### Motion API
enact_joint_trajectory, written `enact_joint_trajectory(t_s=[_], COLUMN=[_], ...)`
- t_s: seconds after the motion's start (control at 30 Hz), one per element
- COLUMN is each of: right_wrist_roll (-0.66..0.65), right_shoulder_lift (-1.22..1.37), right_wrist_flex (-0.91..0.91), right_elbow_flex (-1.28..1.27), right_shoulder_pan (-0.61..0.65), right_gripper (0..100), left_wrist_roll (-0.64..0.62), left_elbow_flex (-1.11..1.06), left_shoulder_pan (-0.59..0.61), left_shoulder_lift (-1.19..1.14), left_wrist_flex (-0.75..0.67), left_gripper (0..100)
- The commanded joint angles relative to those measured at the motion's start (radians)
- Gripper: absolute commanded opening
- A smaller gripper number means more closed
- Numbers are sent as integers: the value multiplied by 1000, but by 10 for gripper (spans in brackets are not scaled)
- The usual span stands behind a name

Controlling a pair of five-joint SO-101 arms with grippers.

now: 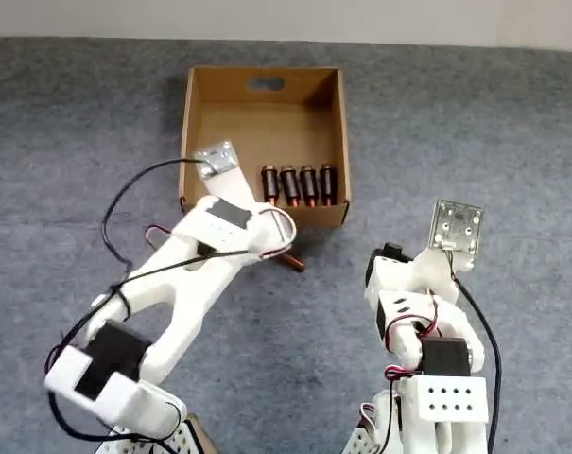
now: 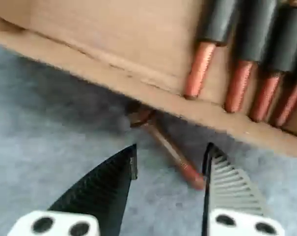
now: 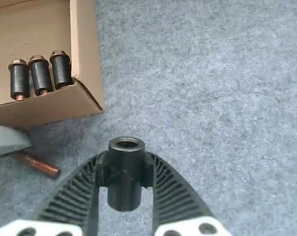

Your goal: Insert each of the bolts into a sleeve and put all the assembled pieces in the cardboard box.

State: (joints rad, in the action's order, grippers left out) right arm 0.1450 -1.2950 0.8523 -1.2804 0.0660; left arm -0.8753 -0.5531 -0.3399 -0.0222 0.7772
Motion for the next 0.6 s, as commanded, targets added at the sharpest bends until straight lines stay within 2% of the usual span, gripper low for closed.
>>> enact_joint_trajectory(t_s=[0.0,0.4,0.47,0.57], right_wrist_roll=[9,9,9,9], right_shoulder_lift=[-13,-13,-13,-13], right_wrist_flex=[-18,-18,-18,-18], right_elbow_flex=[8,8,8,8], right_shoulder_pan=[-8,-8,-8,-8], right_gripper=[6,6,6,6], left_wrist_roll=[-40,-58,-58,-48], left_elbow_flex=[5,12,12,7], left_shoulder_pan=[-5,5,19,33], left_shoulder_lift=[-15,-124,-122,-114], left_wrist_flex=[-95,-74,-72,-71], left_gripper=[237,235,211,123])
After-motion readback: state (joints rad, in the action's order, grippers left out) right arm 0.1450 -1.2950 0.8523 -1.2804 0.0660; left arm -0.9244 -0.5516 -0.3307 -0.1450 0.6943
